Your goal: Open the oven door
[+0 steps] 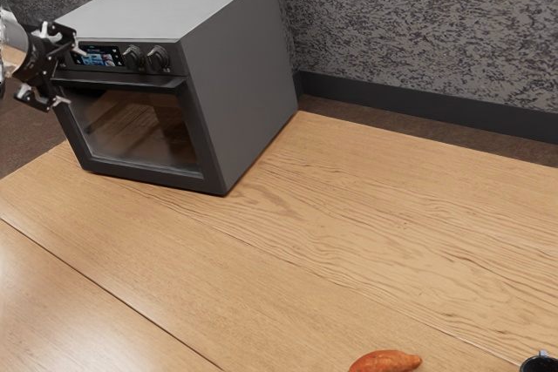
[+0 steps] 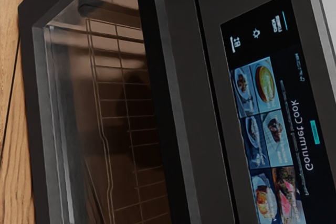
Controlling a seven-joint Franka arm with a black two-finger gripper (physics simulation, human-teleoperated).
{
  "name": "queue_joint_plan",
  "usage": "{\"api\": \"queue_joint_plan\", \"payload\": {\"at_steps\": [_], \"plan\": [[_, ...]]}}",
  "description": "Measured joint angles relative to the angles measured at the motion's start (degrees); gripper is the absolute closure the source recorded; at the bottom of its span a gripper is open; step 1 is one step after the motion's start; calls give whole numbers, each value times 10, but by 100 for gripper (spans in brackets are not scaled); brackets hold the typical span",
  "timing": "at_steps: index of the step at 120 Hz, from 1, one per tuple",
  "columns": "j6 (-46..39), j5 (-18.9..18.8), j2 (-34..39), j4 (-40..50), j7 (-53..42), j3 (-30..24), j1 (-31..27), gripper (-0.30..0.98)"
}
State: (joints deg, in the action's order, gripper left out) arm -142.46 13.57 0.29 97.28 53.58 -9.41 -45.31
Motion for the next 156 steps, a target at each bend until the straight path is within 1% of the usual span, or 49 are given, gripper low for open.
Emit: {"api": "queue_joint_plan", "payload": {"at_steps": [26,64,84,100,134,140,149,156], "plan": [[-8,-22,-12,0,18,0,8,0],[-22,-30,-23,2,35,0,30,0],[-26,-44,-27,19,42,1,40,0],[-35,-47,-32,36,46,1,39,0],[-56,-49,-52,33,54,1,41,0],[-59,-48,-40,45,55,2,39,0],[-63,-47,5,94,56,3,33,0],[-65,-45,25,120,57,3,29,0]]}}
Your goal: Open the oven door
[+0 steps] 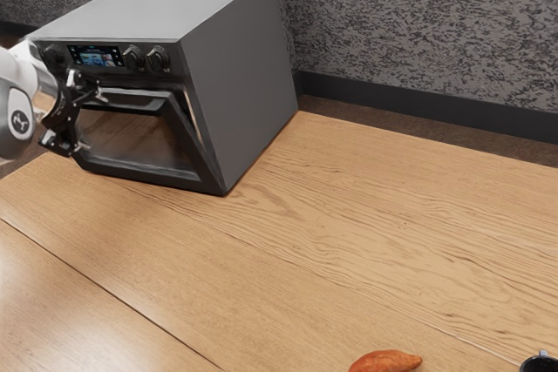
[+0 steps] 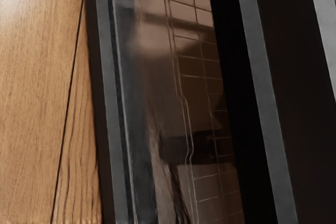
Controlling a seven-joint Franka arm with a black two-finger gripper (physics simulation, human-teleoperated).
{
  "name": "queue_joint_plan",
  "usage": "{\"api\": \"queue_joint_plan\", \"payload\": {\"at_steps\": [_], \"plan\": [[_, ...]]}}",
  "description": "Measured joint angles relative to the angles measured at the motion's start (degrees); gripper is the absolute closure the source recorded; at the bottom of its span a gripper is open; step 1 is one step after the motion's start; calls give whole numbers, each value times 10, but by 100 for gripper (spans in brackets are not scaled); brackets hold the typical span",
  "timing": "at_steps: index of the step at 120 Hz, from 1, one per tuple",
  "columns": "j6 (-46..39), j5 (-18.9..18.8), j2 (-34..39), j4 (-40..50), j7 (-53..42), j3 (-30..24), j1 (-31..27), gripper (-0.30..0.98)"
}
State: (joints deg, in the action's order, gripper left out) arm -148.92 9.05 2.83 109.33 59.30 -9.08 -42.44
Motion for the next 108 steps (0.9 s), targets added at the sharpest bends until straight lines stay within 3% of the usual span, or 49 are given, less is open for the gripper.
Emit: {"api": "queue_joint_plan", "payload": {"at_steps": [10,37,48,56,67,79,92,108], "plan": [[-2,2,39,52,1,0,-9,0],[-7,28,311,312,4,-3,-72,0],[-6,38,376,349,4,-33,-81,0],[11,36,373,310,4,-20,-2,0],[167,-34,288,29,4,-12,148,0],[320,-79,182,-147,11,0,319,0],[429,-118,131,-176,2,42,499,0],[505,-128,85,-162,-22,56,544,0]]}}
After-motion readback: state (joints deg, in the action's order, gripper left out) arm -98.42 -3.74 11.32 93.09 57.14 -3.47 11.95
